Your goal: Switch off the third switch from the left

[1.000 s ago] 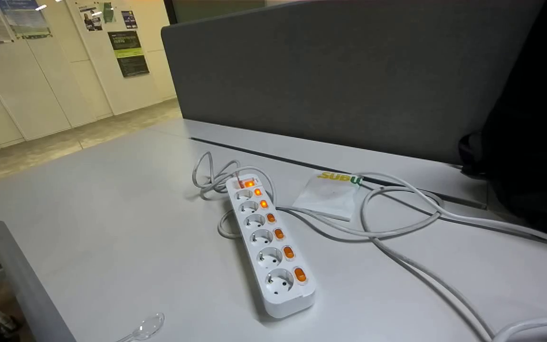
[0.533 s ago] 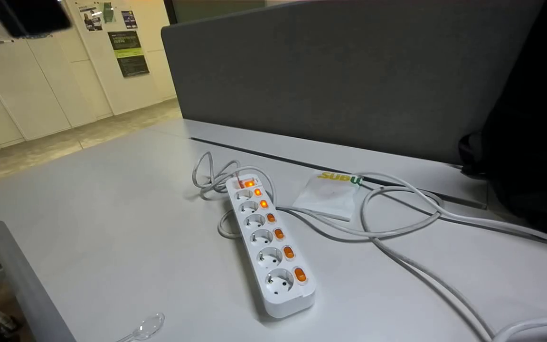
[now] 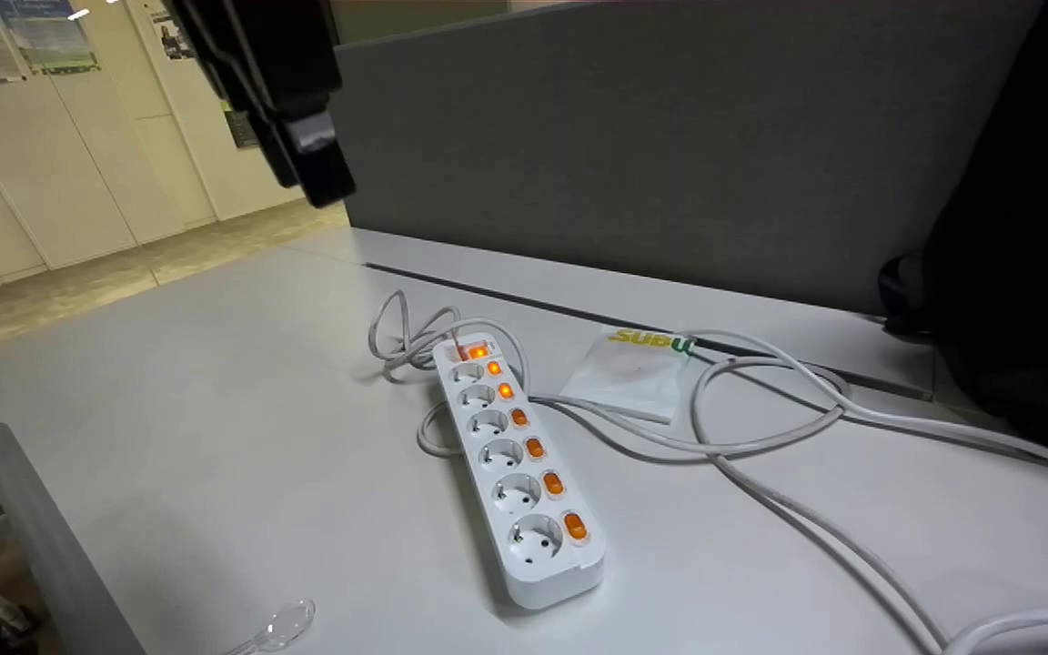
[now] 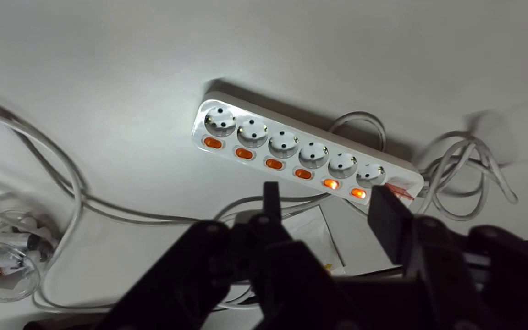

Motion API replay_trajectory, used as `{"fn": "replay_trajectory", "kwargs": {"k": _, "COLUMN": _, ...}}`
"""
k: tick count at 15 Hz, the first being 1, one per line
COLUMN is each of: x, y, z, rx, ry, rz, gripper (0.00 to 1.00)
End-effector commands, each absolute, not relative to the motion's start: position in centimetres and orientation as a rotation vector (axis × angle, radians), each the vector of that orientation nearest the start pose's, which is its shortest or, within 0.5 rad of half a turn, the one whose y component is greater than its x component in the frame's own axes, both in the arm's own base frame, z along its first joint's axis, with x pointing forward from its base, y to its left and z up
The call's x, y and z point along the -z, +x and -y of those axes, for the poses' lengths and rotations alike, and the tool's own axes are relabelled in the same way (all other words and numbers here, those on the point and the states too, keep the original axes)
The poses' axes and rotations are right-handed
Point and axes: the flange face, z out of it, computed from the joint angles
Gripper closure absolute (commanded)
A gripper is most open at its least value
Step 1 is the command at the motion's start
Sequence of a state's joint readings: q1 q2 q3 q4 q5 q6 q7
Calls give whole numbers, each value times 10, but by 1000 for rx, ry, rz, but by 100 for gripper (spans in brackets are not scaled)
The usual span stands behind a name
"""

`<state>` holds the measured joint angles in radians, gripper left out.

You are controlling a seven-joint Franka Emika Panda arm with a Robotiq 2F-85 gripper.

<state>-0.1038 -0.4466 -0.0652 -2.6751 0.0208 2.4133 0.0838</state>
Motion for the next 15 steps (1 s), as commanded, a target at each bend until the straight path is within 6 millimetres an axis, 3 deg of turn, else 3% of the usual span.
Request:
{"fn": "replay_trajectory", "kwargs": {"k": 1, "x": -386, "y": 444, "z": 60, "rx": 220, "ry": -3046, "rz": -554, "gripper": 77}}
{"fn": "replay_trajectory", "kwargs": {"k": 4, "x": -378, "y": 479, "z": 61, "rx": 179, "ry": -3038, "rz": -667, "gripper": 97}}
{"fn": "replay_trajectory", "kwargs": {"k": 5, "x": -374, "y": 490, "z": 62, "rx": 153, "ry": -3033, "rz": -703, "gripper": 99}}
{"fn": "replay_trajectory", "kwargs": {"k": 10, "x": -341, "y": 536, "z": 55, "rx": 43, "ry": -3058, "rz": -821, "gripper": 100}}
{"fn": "replay_trajectory", "kwargs": {"k": 15, "x": -296, "y": 556, "z": 38, "rx": -25, "ry": -3096, "rz": -855, "gripper": 100}}
